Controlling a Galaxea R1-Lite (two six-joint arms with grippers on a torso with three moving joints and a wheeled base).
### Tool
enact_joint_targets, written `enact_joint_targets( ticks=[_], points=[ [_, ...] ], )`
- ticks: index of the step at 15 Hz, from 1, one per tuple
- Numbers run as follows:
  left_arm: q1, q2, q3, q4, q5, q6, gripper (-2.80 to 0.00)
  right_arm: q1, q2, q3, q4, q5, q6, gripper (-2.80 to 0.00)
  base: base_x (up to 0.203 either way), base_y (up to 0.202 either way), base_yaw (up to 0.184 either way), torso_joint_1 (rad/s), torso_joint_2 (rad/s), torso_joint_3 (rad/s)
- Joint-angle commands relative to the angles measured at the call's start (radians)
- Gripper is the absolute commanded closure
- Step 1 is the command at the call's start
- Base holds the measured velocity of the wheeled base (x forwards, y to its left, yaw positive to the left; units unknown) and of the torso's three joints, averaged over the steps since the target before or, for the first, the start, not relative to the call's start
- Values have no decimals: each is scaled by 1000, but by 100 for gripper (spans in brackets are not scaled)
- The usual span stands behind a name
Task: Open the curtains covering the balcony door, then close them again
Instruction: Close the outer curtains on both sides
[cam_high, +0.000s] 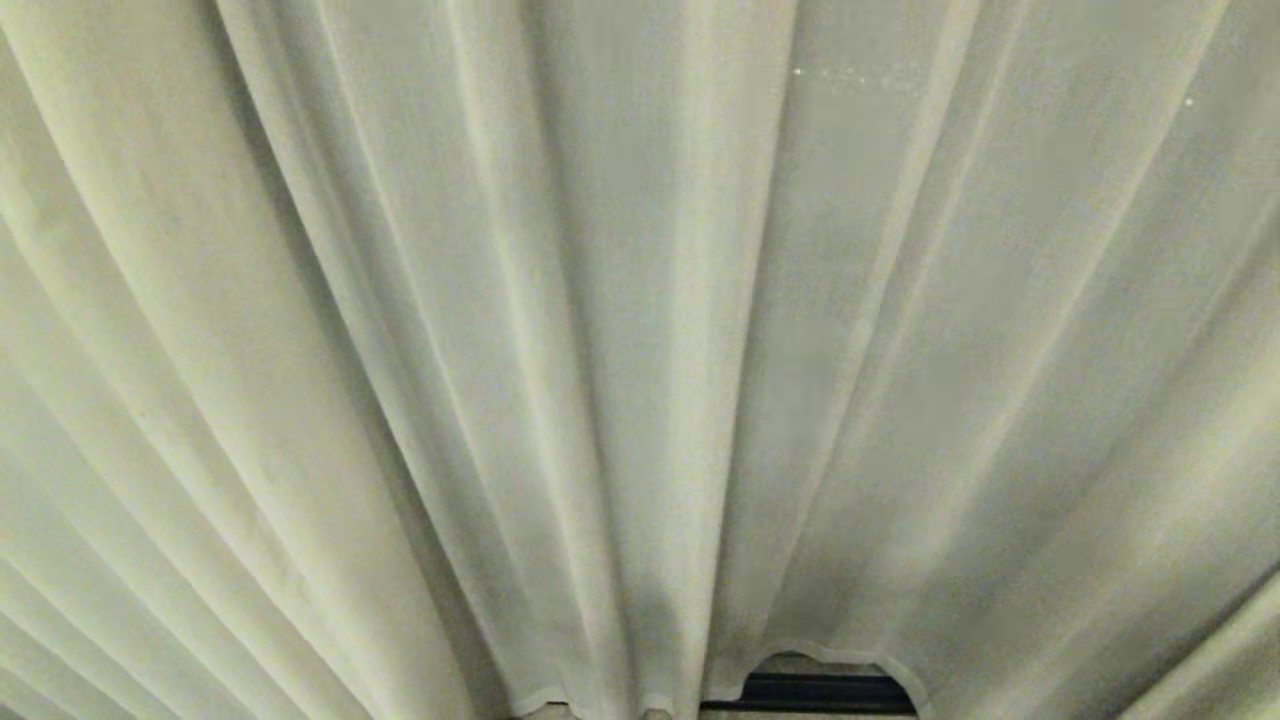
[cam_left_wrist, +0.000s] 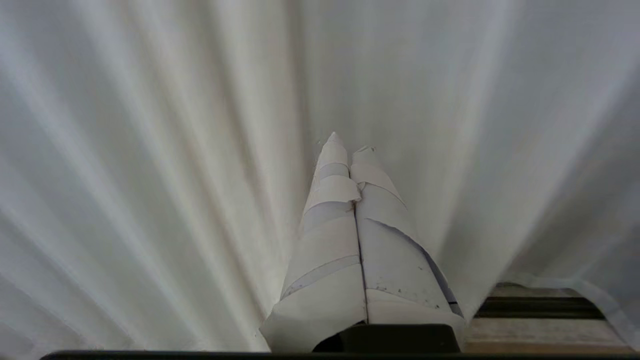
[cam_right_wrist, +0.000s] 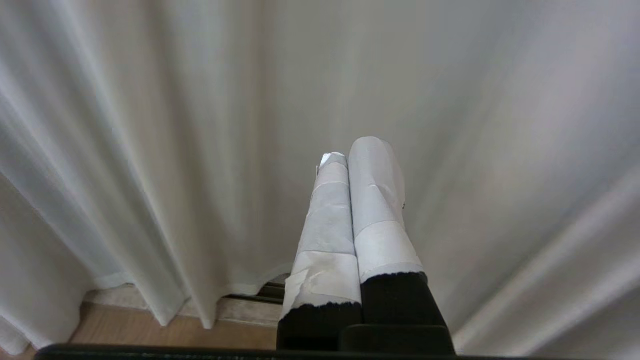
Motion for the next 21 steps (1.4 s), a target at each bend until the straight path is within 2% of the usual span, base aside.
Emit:
enact_joint_targets(
  ticks=[1,17,21],
  points=[
    [-2,-3,0,1,1,0,0,-1,2,0,-2,1,-1,0,0,-208,0,-22,-2,3],
    [-2,-3,0,1,1,0,0,-1,2,0,-2,1,-1,0,0,-193,1,5,1,2],
    [-2,-1,0,1,1,0,0,-1,2,0,-2,1,-1,0,0,-54,0,-1,2,2]
  ],
)
